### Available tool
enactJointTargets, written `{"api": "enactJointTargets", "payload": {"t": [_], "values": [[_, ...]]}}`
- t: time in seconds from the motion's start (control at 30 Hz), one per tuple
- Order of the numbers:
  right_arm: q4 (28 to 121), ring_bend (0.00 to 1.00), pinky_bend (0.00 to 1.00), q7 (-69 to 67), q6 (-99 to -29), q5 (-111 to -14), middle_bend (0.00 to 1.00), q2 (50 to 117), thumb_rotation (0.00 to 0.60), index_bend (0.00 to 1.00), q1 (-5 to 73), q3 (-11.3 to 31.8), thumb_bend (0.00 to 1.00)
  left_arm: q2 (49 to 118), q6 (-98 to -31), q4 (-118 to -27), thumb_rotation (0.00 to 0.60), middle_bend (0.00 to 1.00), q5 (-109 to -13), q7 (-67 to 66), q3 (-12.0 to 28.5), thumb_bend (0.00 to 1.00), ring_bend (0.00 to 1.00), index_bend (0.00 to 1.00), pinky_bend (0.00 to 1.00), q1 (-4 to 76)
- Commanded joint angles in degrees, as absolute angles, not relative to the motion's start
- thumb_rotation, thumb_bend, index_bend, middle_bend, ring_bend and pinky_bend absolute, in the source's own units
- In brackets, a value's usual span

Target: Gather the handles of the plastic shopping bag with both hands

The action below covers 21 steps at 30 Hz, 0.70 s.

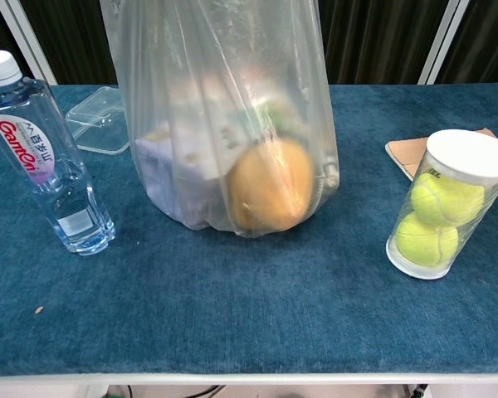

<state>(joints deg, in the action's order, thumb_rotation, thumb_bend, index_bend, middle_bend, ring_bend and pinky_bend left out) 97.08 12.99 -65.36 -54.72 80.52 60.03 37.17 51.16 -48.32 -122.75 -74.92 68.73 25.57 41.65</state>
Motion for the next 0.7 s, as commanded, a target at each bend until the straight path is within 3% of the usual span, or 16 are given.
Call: {"api": "enactJointTargets", "payload": {"t": [0.03,0.7], "values": [[100.0,0.00,0.00,15.2,-66.3,-53.0,0.00,78.3,0.600,0.00,60.0,37.9,0.00,51.9,-48.0,-122.6,0.093,0.19,-74.4,68.1,25.5,0.15,0.13,0.17,0.29,42.2],[104.2,0.00,0.00,17.2,-68.9,-50.3,0.00,75.7,0.600,0.00,61.7,37.5,0.00,54.5,-46.9,-120.6,0.091,0.19,-68.4,63.8,27.0,0.15,0.13,0.16,0.29,44.1]]}}
